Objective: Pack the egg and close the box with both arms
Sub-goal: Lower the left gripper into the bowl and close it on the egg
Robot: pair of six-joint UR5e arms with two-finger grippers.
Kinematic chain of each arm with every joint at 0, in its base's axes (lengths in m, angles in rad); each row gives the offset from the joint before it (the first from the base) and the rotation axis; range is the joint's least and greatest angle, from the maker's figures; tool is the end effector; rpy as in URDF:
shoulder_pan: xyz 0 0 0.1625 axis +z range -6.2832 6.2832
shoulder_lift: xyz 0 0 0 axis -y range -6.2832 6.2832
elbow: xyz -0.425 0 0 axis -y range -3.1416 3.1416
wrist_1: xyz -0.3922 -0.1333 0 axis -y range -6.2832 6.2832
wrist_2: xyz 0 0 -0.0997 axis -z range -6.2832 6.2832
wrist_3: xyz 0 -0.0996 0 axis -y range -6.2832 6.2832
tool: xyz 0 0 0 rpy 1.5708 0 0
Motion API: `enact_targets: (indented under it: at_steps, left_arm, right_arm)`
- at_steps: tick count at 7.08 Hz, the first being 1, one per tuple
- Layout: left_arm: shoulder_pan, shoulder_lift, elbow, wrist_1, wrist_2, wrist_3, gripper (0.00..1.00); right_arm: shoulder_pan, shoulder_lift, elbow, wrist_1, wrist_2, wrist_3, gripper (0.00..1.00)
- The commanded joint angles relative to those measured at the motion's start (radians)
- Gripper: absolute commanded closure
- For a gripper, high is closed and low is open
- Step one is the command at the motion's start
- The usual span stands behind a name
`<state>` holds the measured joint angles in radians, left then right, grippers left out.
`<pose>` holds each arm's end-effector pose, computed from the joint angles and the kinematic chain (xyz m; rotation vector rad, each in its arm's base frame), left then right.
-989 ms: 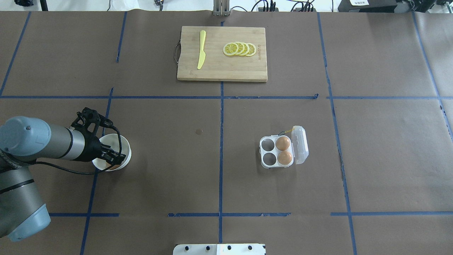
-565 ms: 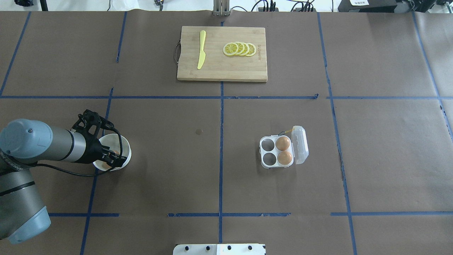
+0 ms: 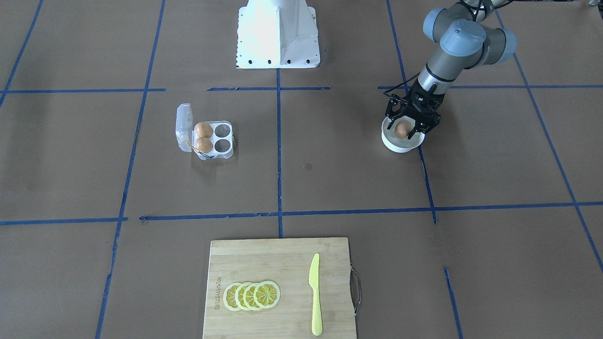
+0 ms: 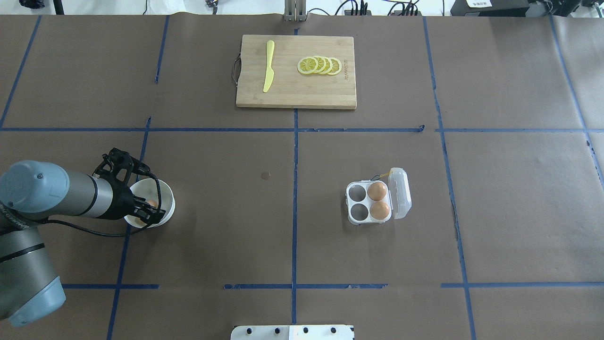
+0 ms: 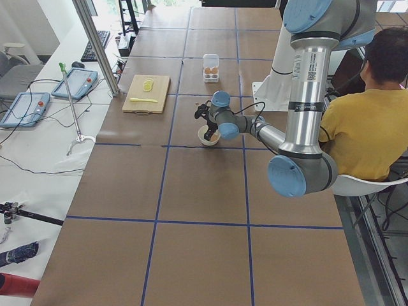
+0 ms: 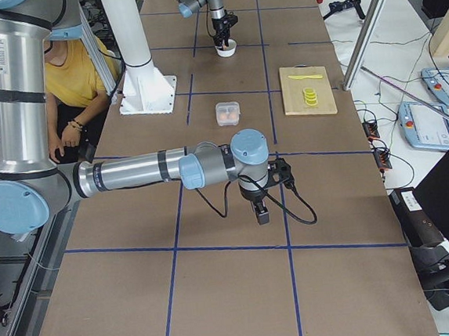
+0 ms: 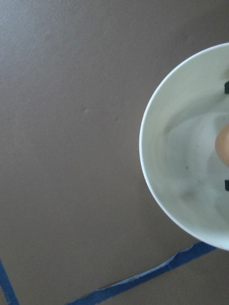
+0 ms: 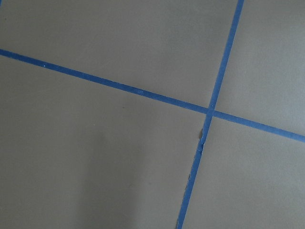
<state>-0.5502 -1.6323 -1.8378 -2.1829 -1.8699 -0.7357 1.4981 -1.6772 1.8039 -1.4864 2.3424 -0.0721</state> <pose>0.4000 -0.3673 0.4357 0.3857 0.9008 0.4025 0.0305 -0.4598 0.5845 0.2006 -0.7701 -0.2185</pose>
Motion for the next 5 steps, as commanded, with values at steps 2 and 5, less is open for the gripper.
enact_targets:
  at_steps: [2, 5]
  left_arm:
    - [0.007, 0.003, 0.005, 0.003, 0.0, -0.001, 0.32]
    - [0.012, 0.022, 0.006, 0.002, 0.0, -0.001, 0.39]
  right_arm:
    - [0.001, -0.001, -0.001, 0.0, 0.0, 0.0, 0.0]
    - [0.001, -0.001, -0.001, 0.0, 0.0, 0.0, 0.0]
